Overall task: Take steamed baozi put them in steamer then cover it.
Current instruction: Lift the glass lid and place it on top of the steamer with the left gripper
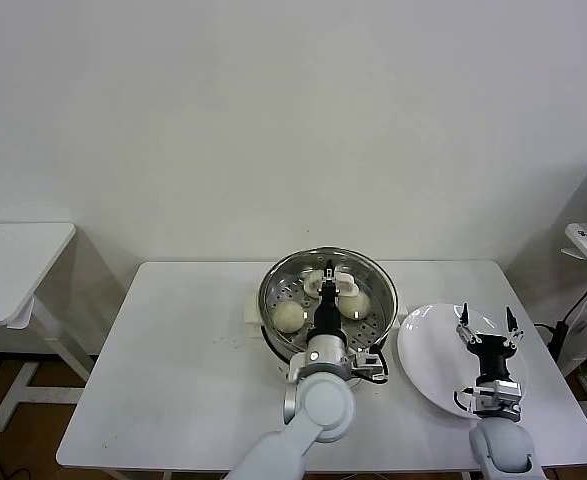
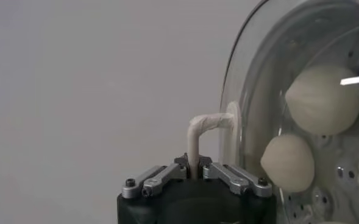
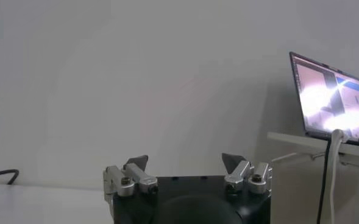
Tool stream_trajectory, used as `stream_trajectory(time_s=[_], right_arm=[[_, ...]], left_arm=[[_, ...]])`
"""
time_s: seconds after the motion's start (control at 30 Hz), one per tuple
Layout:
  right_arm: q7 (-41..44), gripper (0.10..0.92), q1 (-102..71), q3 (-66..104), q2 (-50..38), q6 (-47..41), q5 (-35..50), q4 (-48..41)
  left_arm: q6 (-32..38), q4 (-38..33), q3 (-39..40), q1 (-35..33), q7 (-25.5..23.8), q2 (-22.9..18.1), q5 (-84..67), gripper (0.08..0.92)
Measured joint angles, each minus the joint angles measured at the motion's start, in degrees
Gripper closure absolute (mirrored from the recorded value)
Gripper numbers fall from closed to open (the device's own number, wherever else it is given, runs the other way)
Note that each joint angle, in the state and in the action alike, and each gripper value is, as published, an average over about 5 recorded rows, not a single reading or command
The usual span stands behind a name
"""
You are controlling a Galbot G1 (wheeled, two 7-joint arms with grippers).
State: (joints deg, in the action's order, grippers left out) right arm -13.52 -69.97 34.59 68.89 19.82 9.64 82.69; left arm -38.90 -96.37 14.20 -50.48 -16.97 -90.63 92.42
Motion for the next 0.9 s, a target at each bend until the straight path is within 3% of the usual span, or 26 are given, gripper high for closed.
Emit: stream_trajectory(time_s=[0.77, 0.9], right_arm=[[-0.05, 0.203, 0.39, -0.13, 0.17, 0.07, -0.21, -0.24], [-0.06, 0.203, 0.42, -0.11, 0.08, 0.08, -0.21, -0.24]], left_arm=[[1.06, 2.54, -1.5, 0.14, -1.22, -1.04, 2.5, 0.802], [1.23, 2.25, -1.85, -0.01, -1.53, -1.08, 2.67, 0.751]])
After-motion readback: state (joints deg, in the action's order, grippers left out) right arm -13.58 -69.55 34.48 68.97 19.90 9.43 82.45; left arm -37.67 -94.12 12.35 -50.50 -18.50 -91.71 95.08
